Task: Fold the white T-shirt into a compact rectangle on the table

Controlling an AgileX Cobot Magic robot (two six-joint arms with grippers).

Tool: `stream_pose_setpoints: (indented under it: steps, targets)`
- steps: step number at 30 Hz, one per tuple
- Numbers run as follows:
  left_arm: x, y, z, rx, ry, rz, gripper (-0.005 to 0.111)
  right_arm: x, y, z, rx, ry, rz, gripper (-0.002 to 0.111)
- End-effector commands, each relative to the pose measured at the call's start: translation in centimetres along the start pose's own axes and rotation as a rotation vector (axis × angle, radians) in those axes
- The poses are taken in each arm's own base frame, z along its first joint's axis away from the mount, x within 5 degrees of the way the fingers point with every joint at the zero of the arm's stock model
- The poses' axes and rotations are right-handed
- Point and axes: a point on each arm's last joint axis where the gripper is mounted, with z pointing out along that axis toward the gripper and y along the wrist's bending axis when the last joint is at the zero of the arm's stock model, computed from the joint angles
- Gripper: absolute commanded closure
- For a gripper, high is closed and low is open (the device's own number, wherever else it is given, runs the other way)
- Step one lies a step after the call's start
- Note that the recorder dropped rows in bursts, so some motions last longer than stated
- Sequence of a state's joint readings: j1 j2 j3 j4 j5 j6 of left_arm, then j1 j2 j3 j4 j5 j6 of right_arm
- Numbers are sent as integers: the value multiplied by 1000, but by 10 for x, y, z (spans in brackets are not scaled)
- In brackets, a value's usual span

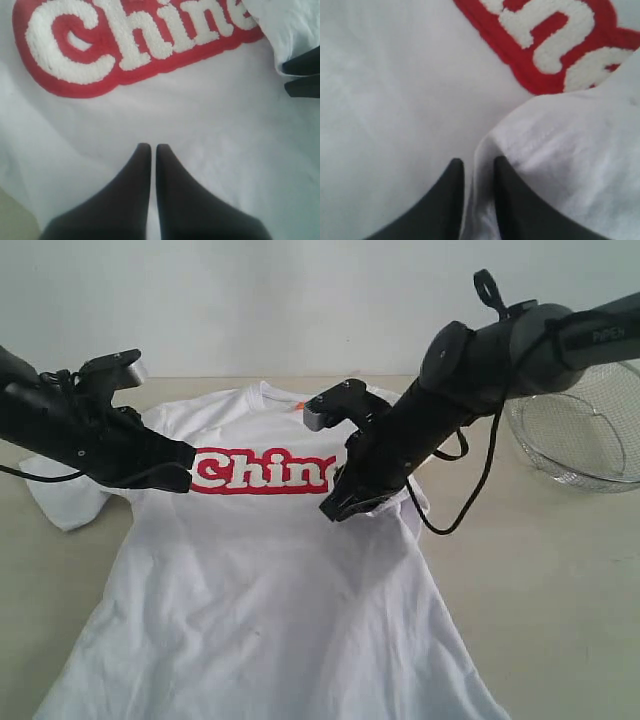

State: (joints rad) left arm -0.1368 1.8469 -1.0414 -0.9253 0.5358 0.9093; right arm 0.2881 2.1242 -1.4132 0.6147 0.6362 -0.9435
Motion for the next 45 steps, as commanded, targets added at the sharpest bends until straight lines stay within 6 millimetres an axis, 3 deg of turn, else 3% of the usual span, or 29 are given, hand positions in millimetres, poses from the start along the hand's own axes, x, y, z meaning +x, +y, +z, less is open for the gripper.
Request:
stream_pose_setpoints:
  steps: [1, 3, 8, 11, 17, 21, 24, 29, 38, 41, 45]
  targets:
    - [-2, -2, -2, -2, -20, -10, 102, -16, 2, -24, 37, -76, 61, 44]
    - [-3, -2, -2, 5, -29, -28, 102, -21, 2, -34, 61, -103, 120, 34]
    - [-4, -12, 2, 17, -41, 0, 102, -29, 2, -63, 146, -140, 168, 50]
    - [-8, -22, 9, 14, -71, 43, 102, -30, -5, -75, 256, -155, 217, 51]
    - [-26, -35, 41, 77, -82, 118, 102, -7, -44, -91, 418, -111, 462, 48]
    - [-52, -38, 63, 176, -82, 154, 102, 14, -65, -101, 439, -48, 574, 49]
    - [-72, -40, 81, 276, -92, 151, 102, 25, -73, -106, 441, -1, 616, 65]
    - [-104, -40, 108, 375, -126, 171, 102, 35, -74, -108, 451, 101, 585, 109]
    - [-125, -41, 149, 478, -134, 251, 102, 46, -71, -110, 444, 239, 558, 108]
    - [-126, -49, 155, 522, -122, 286, 90, 47, -70, -110, 444, 246, 559, 108]
    - [-125, -58, 162, 497, -107, 342, 61, 47, -70, -110, 444, 246, 559, 108]
